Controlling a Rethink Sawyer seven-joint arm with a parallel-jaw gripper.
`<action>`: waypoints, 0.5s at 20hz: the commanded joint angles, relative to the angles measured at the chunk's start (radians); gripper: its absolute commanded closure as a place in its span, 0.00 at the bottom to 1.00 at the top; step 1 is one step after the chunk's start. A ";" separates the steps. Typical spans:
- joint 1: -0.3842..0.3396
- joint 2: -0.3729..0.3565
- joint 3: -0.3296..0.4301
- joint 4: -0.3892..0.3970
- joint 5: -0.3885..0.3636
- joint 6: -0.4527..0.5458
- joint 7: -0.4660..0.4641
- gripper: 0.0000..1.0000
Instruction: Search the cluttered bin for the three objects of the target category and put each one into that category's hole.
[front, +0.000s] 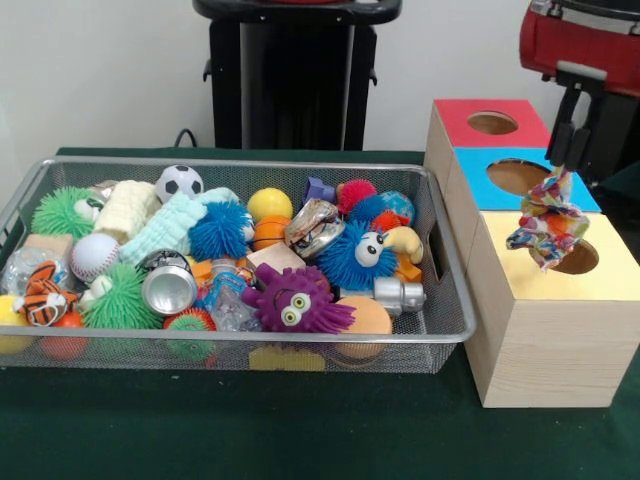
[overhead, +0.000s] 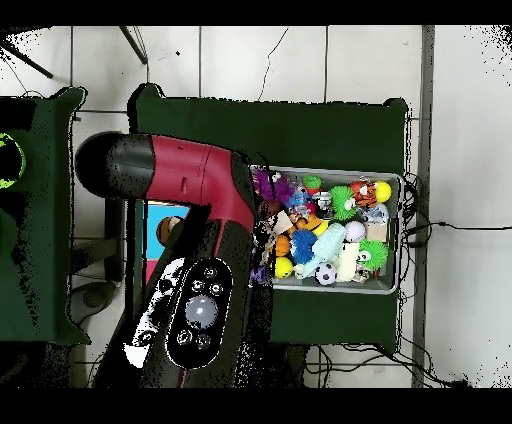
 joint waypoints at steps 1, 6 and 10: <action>0.000 0.020 0.057 0.149 0.039 -0.068 0.259 1.00; 0.021 0.047 0.050 0.126 0.055 -0.080 0.305 1.00; 0.048 0.080 0.032 0.092 0.078 -0.079 0.362 1.00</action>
